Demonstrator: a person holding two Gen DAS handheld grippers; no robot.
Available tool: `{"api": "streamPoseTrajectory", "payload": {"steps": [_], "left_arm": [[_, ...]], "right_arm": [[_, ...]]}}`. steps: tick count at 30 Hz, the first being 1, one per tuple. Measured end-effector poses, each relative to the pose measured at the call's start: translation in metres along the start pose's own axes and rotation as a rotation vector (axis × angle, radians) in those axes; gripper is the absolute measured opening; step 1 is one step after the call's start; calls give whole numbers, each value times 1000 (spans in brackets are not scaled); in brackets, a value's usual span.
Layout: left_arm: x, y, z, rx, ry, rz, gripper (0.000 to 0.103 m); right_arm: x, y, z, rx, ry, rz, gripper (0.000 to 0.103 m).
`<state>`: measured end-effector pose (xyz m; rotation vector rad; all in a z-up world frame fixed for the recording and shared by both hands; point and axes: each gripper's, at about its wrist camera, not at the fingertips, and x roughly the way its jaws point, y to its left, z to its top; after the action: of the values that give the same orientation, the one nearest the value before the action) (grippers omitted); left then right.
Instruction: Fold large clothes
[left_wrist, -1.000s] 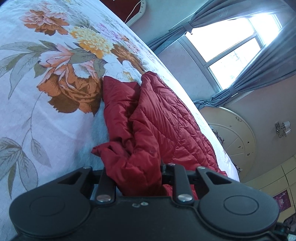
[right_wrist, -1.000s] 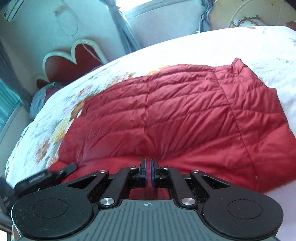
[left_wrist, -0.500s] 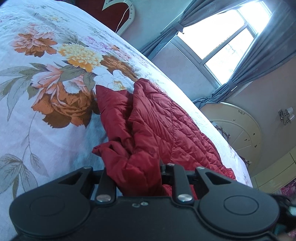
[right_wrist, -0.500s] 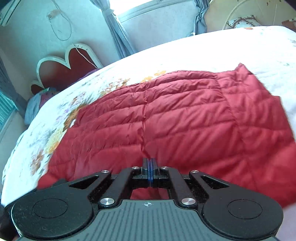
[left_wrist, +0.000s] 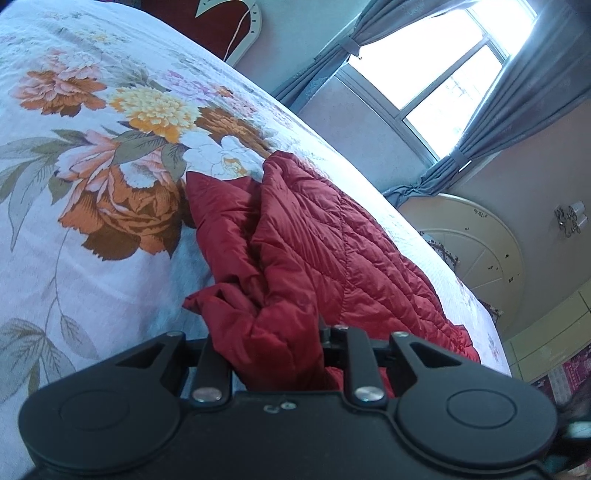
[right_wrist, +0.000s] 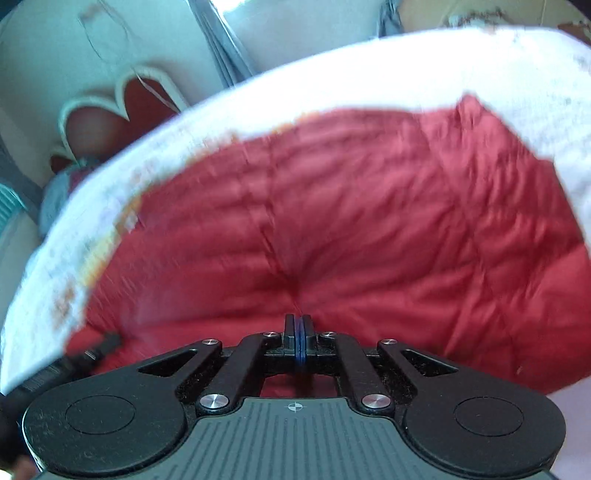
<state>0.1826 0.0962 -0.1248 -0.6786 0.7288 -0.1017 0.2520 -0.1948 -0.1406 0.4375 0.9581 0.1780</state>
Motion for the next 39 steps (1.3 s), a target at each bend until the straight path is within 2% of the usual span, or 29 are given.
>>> {"api": "streamPoseTrajectory", "payload": {"steps": [6,13,16,18,20,23,27,31,33,35,36,37,38,39], "left_arm": [[-18,-42,9,137,-71,-23,20],[-36,-147,-7,441,-190,-100,20],[-32,-190,-25,536,-185,-132,20],[-23,-214,-37,570,-158,-140,20],[-11,-234,-48,604,-120,-141,20],[10,-254,-62,649,-51,-134,20],[40,-266,-85,701,61,-127,20],[69,-267,-108,717,165,-120,20],[76,-266,-116,720,192,-124,24],[77,-266,-121,726,211,-126,40],[77,-266,-123,724,219,-137,48],[75,-265,-124,718,228,-159,68],[73,-267,-128,715,233,-182,79],[70,-268,-131,722,237,-194,79]], "right_arm": [[9,-7,-4,25,15,23,2],[6,-26,-15,53,23,115,1],[4,-42,-11,83,54,183,1],[5,-56,-7,124,83,235,0],[-3,-76,-2,220,93,287,0],[-35,-115,9,328,0,333,0],[-80,-173,23,386,-128,261,0],[-112,-218,23,420,-186,183,0],[-123,-234,19,442,-194,173,0],[-128,-242,17,455,-194,164,0],[-131,-247,16,461,-199,151,10],[-134,-248,15,465,-208,132,58],[-138,-249,18,464,-241,106,85],[-147,-247,17,446,-298,93,97]]}}
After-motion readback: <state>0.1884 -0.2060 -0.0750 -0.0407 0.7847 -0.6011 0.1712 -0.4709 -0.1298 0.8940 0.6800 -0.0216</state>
